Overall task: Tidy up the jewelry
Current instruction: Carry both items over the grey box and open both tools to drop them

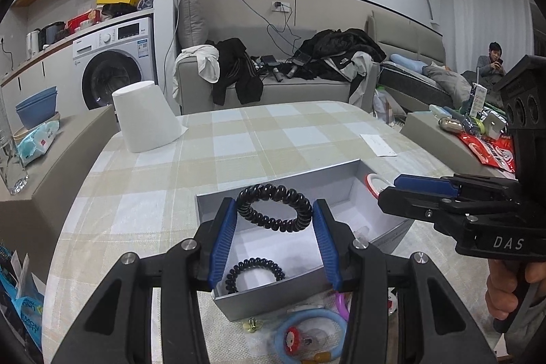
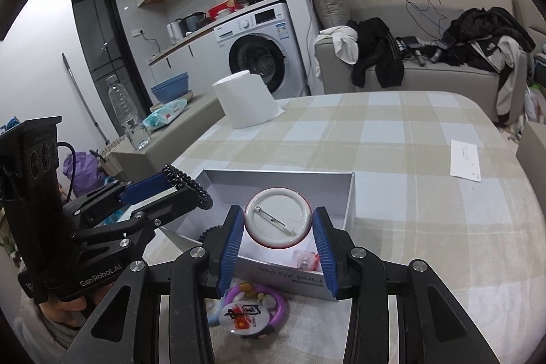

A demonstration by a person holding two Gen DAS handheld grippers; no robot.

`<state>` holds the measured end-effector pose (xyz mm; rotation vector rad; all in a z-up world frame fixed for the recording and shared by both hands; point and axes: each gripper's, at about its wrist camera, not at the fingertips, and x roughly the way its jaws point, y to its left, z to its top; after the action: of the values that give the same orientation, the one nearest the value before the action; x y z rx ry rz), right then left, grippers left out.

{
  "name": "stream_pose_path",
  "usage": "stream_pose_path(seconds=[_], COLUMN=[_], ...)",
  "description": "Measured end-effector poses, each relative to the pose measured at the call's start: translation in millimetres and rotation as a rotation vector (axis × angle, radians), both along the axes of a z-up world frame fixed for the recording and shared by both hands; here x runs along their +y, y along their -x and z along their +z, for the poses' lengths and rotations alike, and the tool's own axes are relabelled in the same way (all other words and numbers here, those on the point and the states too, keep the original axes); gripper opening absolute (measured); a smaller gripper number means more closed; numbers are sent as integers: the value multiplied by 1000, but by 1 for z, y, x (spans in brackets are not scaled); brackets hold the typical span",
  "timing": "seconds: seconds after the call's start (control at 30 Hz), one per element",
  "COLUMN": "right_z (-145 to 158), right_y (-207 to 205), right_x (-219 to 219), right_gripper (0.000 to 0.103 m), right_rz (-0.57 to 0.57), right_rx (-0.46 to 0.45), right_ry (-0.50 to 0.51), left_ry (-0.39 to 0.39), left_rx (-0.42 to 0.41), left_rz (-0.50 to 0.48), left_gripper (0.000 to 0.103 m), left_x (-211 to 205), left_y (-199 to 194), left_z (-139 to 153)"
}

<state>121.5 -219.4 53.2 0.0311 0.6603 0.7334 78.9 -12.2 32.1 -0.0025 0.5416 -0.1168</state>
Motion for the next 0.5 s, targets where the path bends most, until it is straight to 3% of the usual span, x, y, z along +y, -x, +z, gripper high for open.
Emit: stream_pose_path(seconds=[0.5], right_z=[-9], right_y=[-3], right_x=[7], right_gripper=[40], right_rz=[-10], right_rx=[4], right_ry=[41], left_ry=[-28], left_rx=[37], left_rz=[-16], left_gripper=[40], left_x=[-8], left_y=[-2], left_z=[-7])
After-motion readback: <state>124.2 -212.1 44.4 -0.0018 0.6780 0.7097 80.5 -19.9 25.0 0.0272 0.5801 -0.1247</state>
